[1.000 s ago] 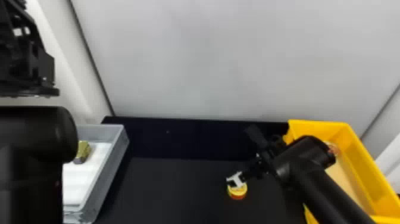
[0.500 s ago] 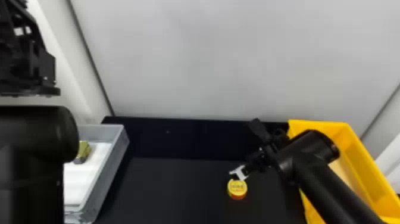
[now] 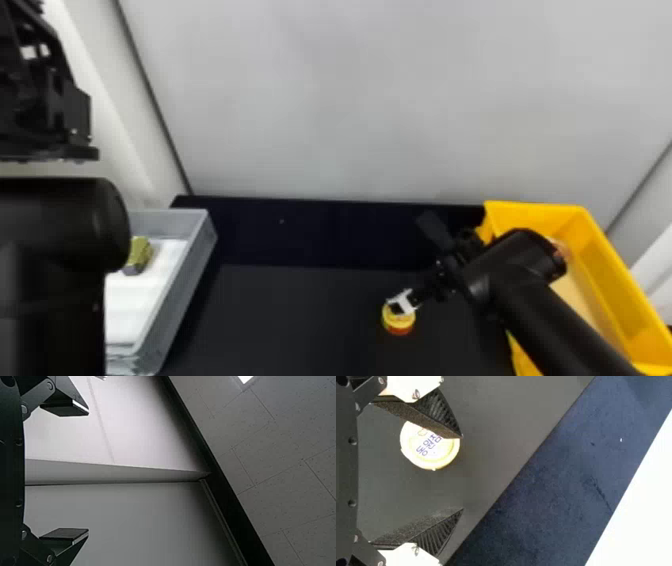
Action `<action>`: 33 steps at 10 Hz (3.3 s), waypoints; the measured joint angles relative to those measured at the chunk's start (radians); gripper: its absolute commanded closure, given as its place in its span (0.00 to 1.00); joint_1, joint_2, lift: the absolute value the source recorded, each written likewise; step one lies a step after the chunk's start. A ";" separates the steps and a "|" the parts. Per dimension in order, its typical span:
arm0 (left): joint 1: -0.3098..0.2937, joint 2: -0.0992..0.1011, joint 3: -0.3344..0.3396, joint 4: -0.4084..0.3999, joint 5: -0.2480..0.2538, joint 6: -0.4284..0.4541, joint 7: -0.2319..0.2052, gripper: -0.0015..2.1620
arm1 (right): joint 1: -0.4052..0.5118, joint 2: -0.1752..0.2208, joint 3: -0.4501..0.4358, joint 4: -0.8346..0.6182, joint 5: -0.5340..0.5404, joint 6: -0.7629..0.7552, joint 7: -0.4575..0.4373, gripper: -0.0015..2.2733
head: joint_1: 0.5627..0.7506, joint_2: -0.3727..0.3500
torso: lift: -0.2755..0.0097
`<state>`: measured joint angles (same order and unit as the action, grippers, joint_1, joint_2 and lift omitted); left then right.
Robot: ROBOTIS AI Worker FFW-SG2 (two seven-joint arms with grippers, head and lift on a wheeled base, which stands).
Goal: Pick up the round yellow can and place it in the yellow rectangular box
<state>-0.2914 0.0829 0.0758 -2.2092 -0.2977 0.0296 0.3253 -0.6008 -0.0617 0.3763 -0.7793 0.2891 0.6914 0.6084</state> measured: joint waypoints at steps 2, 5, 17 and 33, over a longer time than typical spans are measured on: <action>0.001 0.000 0.001 0.000 0.000 -0.002 -0.001 0.09 | -0.004 0.003 0.010 0.021 -0.012 -0.010 -0.005 0.07 | 0.53 0.59 | 0.93; 0.000 0.000 0.000 0.000 0.000 -0.002 -0.002 0.09 | -0.003 0.011 0.032 0.034 -0.031 -0.016 -0.008 0.07 | 0.53 0.59 | 0.93; -0.005 -0.006 -0.006 0.005 -0.001 -0.003 -0.002 0.09 | 0.001 0.019 0.063 -0.001 -0.073 -0.024 -0.011 0.08 | 0.53 0.59 | 0.93; 0.000 -0.002 0.005 -0.005 0.000 -0.002 -0.008 0.09 | 0.030 0.014 0.048 0.034 -0.039 -0.023 0.015 0.08 | 0.53 0.59 | 0.93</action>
<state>-0.2915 0.0813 0.0810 -2.2142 -0.2978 0.0272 0.3176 -0.5707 -0.0477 0.4245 -0.7457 0.2506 0.6682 0.6237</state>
